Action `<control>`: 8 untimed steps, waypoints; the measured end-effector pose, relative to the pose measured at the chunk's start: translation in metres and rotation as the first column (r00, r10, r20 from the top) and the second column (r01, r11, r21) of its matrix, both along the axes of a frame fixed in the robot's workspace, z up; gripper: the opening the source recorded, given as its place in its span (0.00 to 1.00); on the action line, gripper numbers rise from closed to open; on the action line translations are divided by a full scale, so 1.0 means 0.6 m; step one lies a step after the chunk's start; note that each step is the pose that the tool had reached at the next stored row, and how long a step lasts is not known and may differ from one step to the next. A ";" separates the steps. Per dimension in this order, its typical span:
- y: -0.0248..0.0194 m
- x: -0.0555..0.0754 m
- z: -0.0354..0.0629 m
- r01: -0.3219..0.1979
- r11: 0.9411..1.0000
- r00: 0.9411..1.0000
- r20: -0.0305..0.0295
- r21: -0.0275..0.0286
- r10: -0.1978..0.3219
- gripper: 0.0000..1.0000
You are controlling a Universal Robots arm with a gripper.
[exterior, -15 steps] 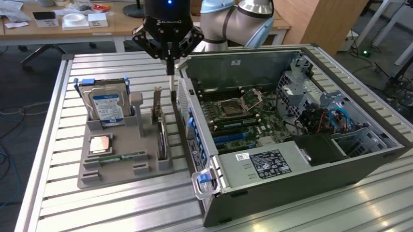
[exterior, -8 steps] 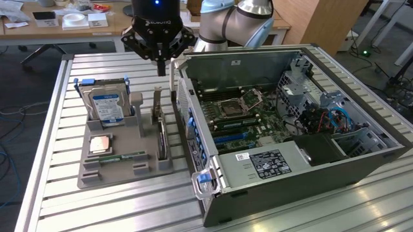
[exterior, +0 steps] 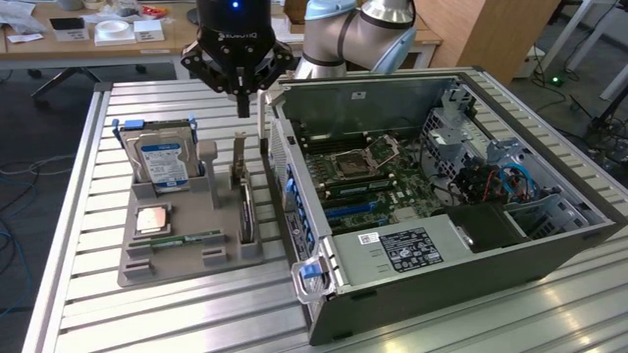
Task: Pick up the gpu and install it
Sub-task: 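Reach for the gpu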
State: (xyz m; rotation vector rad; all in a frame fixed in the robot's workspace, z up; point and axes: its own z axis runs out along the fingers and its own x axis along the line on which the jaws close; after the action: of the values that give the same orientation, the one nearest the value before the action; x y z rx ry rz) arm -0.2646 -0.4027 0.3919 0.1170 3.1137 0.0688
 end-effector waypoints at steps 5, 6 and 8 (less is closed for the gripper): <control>-0.0240 -0.001 0.000 0.000 1.000 1.000 0.000 0.000 0.000 0.11; -0.0294 -0.001 0.000 0.000 1.000 1.000 0.000 0.000 0.000 0.11; -0.0387 -0.002 0.000 0.000 1.000 1.000 0.000 0.000 0.000 0.11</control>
State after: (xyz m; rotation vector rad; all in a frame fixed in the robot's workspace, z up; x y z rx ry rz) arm -0.2659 -0.4259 0.3919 0.1170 3.1137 0.0688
